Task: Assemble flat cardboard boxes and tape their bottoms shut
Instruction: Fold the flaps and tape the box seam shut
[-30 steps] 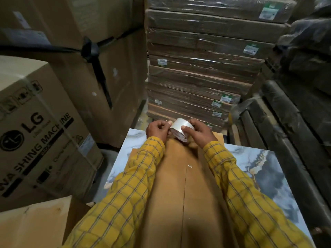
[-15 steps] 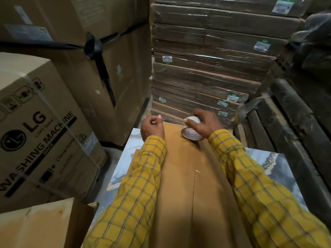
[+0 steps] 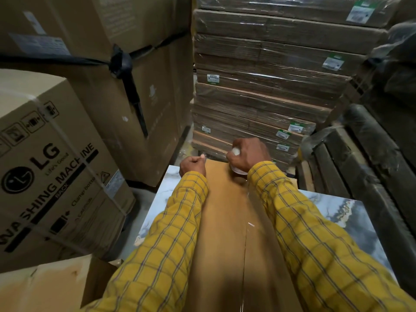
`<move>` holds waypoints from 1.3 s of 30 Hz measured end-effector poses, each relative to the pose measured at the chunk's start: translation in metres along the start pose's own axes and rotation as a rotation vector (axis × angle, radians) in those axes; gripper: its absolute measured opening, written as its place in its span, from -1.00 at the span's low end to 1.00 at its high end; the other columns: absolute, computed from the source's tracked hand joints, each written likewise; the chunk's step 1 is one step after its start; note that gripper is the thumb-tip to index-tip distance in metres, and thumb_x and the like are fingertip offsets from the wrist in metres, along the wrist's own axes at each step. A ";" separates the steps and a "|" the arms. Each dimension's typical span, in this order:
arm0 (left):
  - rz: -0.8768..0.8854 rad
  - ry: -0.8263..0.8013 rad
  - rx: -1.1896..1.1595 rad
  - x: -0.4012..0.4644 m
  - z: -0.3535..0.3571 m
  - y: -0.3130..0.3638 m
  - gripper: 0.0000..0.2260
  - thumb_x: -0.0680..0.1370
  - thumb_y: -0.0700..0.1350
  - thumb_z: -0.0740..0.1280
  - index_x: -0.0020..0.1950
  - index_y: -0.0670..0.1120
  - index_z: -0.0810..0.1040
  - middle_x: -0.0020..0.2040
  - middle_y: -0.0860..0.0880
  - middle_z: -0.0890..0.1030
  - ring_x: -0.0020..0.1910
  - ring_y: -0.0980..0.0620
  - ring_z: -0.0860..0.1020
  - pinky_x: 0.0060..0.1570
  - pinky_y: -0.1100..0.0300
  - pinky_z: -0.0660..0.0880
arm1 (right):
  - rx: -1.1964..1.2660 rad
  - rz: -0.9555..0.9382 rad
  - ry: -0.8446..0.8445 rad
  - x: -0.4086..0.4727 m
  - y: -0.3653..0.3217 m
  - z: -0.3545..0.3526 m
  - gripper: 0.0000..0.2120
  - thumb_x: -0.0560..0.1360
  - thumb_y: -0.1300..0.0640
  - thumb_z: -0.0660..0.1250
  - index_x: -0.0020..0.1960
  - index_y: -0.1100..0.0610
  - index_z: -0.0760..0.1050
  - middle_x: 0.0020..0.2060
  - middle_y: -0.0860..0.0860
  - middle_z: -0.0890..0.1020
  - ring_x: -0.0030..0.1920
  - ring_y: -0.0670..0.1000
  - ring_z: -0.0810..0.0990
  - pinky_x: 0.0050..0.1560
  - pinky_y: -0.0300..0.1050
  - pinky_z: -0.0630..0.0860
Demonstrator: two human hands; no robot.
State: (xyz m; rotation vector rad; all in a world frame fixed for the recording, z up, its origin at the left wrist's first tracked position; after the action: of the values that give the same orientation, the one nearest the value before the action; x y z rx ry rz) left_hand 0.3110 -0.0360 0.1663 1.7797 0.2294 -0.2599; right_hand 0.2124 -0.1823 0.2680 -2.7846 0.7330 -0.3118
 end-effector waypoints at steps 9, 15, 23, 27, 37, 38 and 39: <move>-0.203 -0.128 0.008 0.006 0.001 -0.006 -0.64 0.51 -0.05 0.46 -0.36 -0.18 0.42 -0.16 -0.12 0.53 -0.15 -0.10 0.44 -0.09 0.16 0.38 | 0.048 0.008 0.019 0.001 -0.001 0.009 -0.69 0.41 -0.16 0.32 -0.01 0.03 0.61 -0.21 0.08 0.66 -0.16 0.16 0.61 -0.11 0.01 0.62; -0.175 -0.249 0.090 0.006 0.000 -0.011 -0.62 0.62 -0.10 0.33 0.34 -0.32 0.50 0.29 -0.24 0.56 0.18 -0.19 0.55 -0.03 0.19 0.38 | 0.048 0.004 0.016 -0.001 -0.002 0.012 -0.68 0.41 -0.15 0.31 0.02 0.03 0.61 -0.13 0.10 0.68 -0.11 0.18 0.61 -0.05 0.03 0.61; 0.130 0.036 0.106 -0.017 -0.009 0.013 -0.73 0.61 0.05 0.30 0.10 -0.13 0.60 -0.04 -0.07 0.65 -0.02 -0.09 0.55 -0.07 0.18 0.38 | 0.047 -0.006 0.014 -0.003 -0.003 0.011 -0.69 0.43 -0.15 0.32 0.00 0.04 0.60 -0.12 0.12 0.68 -0.09 0.20 0.60 -0.04 0.00 0.56; 0.270 -0.009 0.212 -0.025 -0.008 0.010 -0.64 0.44 0.14 0.50 0.06 -0.08 0.59 -0.16 0.03 0.63 -0.01 -0.05 0.58 0.00 0.15 0.47 | 0.060 -0.042 -0.015 -0.001 -0.002 0.007 -0.70 0.46 -0.16 0.35 0.00 0.06 0.60 -0.10 0.12 0.68 -0.07 0.19 0.61 0.00 0.02 0.56; 0.336 0.000 0.398 -0.029 0.001 0.017 -0.69 0.52 0.05 0.45 0.14 -0.10 0.55 0.12 -0.12 0.61 0.16 -0.13 0.54 0.05 0.12 0.40 | 0.617 0.100 -0.149 0.001 0.055 -0.004 -0.69 0.47 -0.14 0.40 -0.20 0.11 0.52 -0.30 0.00 0.52 -0.23 0.01 0.46 -0.11 -0.03 0.42; 0.339 -0.001 0.398 -0.028 0.002 0.017 -0.70 0.52 0.05 0.45 0.13 -0.09 0.55 0.12 -0.12 0.61 0.15 -0.13 0.54 0.04 0.12 0.40 | 0.535 0.047 -0.155 0.001 0.055 -0.010 -0.72 0.51 -0.12 0.39 -0.20 0.07 0.52 -0.29 -0.01 0.54 -0.24 0.00 0.48 -0.14 -0.05 0.42; 0.340 0.000 0.397 -0.028 0.001 0.016 -0.72 0.52 0.05 0.45 0.12 -0.09 0.55 0.12 -0.12 0.61 0.15 -0.13 0.54 0.03 0.12 0.39 | 0.432 -0.009 -0.151 0.003 0.054 -0.016 -0.77 0.54 -0.10 0.39 -0.15 0.04 0.55 -0.25 0.00 0.59 -0.21 0.02 0.53 -0.14 -0.06 0.45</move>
State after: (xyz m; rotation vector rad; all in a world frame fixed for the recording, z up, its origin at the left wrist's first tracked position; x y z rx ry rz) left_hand 0.2894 -0.0415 0.1895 2.1743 -0.1372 -0.0613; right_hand 0.1859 -0.2320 0.2682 -2.3725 0.5412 -0.2257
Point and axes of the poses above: each hand's wrist, its own x-axis towards the middle knuckle, its own z-axis out of the palm, y = z × x, the point moved 4 cm from there along x, towards the middle knuckle
